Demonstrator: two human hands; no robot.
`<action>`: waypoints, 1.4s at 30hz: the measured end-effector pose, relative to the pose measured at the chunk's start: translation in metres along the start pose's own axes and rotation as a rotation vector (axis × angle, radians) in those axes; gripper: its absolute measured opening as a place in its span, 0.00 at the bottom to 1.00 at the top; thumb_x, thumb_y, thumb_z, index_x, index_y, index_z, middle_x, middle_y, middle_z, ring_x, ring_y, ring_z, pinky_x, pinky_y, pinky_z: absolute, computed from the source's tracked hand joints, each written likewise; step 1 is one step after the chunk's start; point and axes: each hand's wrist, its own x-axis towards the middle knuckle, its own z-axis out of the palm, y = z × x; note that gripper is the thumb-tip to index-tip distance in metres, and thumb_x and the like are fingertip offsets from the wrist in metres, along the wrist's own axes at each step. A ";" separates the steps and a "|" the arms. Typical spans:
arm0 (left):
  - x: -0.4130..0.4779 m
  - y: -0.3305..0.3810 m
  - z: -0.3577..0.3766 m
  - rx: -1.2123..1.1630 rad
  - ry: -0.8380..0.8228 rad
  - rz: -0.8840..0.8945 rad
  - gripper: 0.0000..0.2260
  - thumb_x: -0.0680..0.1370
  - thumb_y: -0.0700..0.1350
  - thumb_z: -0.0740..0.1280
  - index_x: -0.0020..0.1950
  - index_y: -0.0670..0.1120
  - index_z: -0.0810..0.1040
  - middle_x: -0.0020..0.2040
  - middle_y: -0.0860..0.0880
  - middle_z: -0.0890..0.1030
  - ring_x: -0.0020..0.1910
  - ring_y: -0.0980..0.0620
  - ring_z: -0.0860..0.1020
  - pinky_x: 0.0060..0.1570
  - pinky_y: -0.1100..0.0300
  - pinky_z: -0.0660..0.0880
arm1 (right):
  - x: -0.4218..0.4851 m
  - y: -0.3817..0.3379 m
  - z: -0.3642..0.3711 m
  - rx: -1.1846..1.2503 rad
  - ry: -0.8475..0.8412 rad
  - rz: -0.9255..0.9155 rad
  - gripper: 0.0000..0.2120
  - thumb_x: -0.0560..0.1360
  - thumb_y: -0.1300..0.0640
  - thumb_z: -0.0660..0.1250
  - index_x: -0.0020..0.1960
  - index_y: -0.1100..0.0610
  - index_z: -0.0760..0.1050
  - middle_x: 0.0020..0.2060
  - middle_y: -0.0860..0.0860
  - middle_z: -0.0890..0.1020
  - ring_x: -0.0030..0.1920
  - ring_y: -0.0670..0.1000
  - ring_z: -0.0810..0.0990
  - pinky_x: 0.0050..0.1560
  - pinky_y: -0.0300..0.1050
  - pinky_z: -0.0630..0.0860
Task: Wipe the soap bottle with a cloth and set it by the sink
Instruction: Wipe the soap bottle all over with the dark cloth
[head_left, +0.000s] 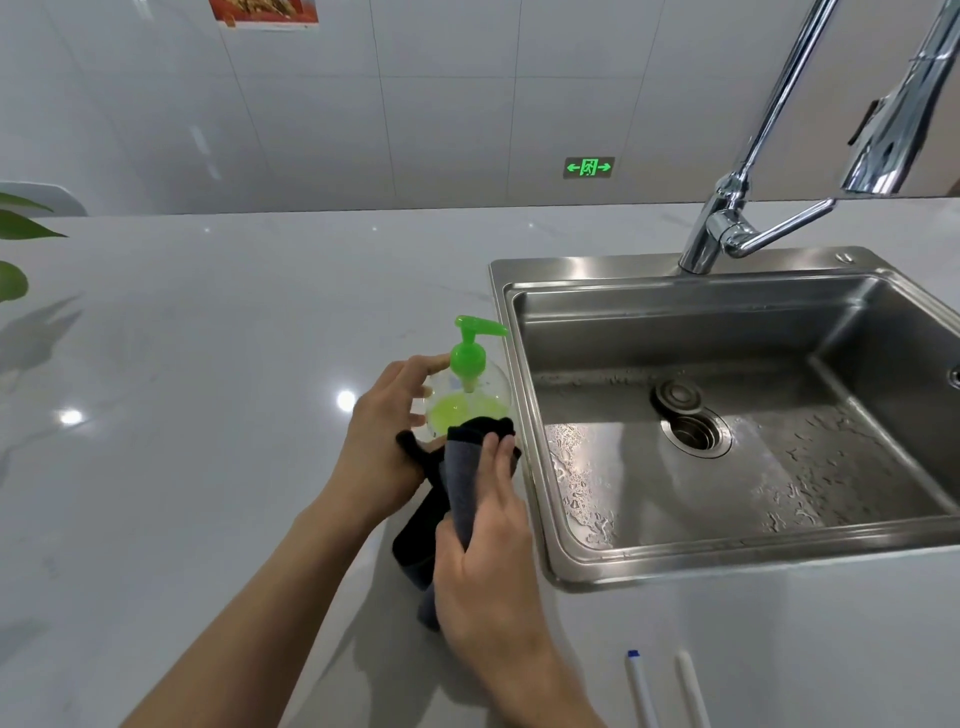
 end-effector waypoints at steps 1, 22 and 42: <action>0.000 0.001 -0.001 0.008 -0.010 0.000 0.34 0.69 0.40 0.79 0.61 0.72 0.69 0.57 0.64 0.74 0.57 0.62 0.78 0.49 0.64 0.80 | -0.002 -0.001 -0.002 0.016 -0.025 0.016 0.38 0.79 0.61 0.59 0.80 0.46 0.40 0.82 0.41 0.45 0.79 0.40 0.50 0.73 0.26 0.42; -0.002 0.010 -0.001 0.033 -0.006 -0.119 0.31 0.68 0.44 0.82 0.67 0.56 0.74 0.64 0.52 0.78 0.61 0.56 0.79 0.53 0.64 0.80 | -0.007 0.026 -0.069 0.227 0.019 0.077 0.35 0.71 0.54 0.57 0.79 0.47 0.63 0.75 0.45 0.71 0.76 0.45 0.67 0.78 0.51 0.63; -0.004 0.012 0.001 -0.003 0.013 -0.116 0.28 0.70 0.46 0.80 0.64 0.63 0.73 0.62 0.54 0.78 0.61 0.57 0.78 0.56 0.61 0.81 | 0.062 0.001 -0.034 0.501 0.086 0.024 0.30 0.73 0.56 0.59 0.76 0.46 0.67 0.65 0.47 0.81 0.66 0.46 0.79 0.70 0.51 0.73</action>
